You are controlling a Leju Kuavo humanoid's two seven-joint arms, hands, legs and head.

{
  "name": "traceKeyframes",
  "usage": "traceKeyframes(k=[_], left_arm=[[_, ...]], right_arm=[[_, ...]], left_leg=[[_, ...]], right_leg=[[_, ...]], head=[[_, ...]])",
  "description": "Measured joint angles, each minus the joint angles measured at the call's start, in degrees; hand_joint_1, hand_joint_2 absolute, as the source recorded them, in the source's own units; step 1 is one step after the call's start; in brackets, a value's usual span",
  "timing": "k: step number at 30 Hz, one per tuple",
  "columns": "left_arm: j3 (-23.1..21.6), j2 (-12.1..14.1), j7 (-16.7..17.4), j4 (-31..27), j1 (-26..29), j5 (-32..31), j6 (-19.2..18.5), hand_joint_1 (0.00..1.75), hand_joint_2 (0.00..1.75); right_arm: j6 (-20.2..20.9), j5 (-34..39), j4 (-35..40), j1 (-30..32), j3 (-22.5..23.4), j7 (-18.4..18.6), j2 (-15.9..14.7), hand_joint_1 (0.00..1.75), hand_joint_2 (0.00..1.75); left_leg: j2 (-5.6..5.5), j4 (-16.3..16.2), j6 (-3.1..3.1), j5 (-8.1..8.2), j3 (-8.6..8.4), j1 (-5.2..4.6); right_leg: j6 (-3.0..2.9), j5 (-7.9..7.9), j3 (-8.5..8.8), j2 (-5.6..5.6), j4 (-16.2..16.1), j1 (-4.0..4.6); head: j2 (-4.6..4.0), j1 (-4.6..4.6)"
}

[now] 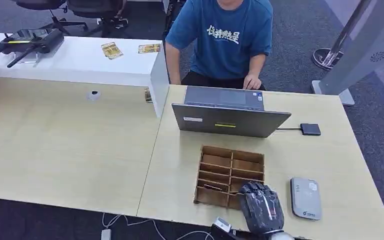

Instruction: Pass the card to the sensor for recognition and then transmit it.

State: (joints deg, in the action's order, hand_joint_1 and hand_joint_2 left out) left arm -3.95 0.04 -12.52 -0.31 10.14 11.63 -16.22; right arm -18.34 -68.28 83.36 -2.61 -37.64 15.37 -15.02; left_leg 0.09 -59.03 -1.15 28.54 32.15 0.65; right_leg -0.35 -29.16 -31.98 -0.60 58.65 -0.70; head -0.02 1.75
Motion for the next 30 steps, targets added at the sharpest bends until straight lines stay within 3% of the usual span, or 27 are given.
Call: traceKeyframes(k=[3,17,30], left_arm=[[-0.18,0.00,0.00,0.00,0.00,0.04,0.00,0.00,0.00],[-0.31,0.00,0.00,0.00,0.00,0.20,0.00,0.00,0.00],[-0.37,-0.02,0.00,0.00,0.00,0.41,0.02,0.00,0.00]], right_arm=[[0.15,0.26,0.00,-0.16,0.00,-0.15,0.00,1.75,1.75],[0.13,0.31,0.26,-0.40,-0.02,-0.31,0.00,1.75,1.75],[-2.29,0.42,1.07,-0.36,-0.18,-0.57,0.00,1.75,1.75]], left_leg=[[0.00,0.00,0.00,0.00,0.00,0.00],[0.00,0.00,0.00,0.00,-0.01,0.00],[0.00,0.00,0.00,0.00,0.00,0.00]], right_leg=[[0.00,0.00,0.00,0.00,0.00,0.00],[0.00,0.00,0.00,0.01,0.00,0.00],[0.00,0.00,-0.01,0.01,0.00,0.00]], head=[[0.00,0.00],[0.00,0.02],[0.00,0.02]])
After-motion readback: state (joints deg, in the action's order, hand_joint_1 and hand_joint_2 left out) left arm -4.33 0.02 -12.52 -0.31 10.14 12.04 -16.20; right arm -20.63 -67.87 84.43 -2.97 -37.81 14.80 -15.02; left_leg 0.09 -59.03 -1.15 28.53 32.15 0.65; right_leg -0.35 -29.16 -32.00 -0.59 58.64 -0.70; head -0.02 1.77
